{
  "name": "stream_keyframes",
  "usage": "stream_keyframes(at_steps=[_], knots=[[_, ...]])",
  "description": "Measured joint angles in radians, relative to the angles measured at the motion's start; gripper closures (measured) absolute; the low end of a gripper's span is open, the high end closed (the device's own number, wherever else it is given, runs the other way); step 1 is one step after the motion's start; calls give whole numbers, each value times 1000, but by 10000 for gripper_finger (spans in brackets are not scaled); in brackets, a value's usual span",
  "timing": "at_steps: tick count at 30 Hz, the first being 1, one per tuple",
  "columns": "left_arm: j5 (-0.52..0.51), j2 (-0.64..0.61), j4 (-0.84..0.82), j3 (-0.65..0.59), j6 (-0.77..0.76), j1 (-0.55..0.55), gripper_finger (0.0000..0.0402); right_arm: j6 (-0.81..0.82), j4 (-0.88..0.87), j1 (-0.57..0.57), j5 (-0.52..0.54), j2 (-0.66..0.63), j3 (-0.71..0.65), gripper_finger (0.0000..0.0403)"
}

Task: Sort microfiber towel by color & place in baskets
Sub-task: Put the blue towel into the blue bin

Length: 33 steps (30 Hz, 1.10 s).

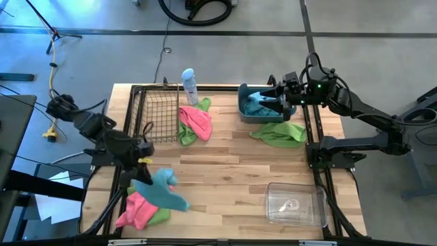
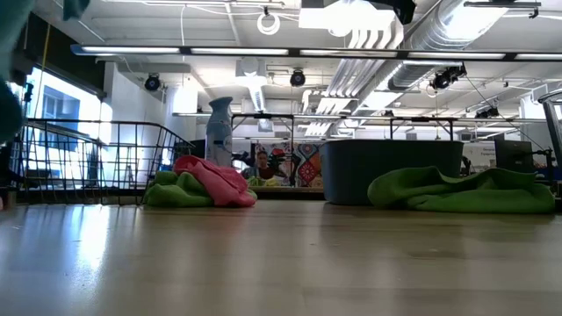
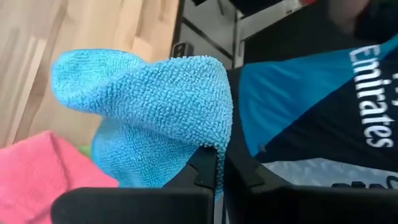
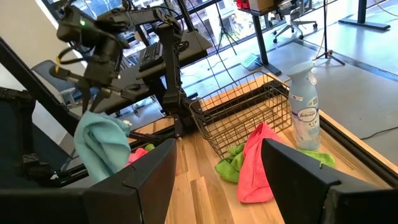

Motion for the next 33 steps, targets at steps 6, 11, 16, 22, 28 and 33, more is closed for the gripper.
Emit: stream_keyframes(at_steps=[6,11,16,22,28,33], knots=[[84,0,-2,35,1,41,401,1,0,0,0,0,0,171],[42,6,28,53,132,121,401,0,0,0,0,0,0,171],[44,43,127,54,328,247,401,2,1,0,0,0,0,171],[58,117,265,54,557,378,401,22,2,0,0,0,0,171],[75,192,425,54,728,493,401,23,47,0,0,0,0,171],[115,231,549,54,788,594,401,28,136,0,0,0,0,171]])
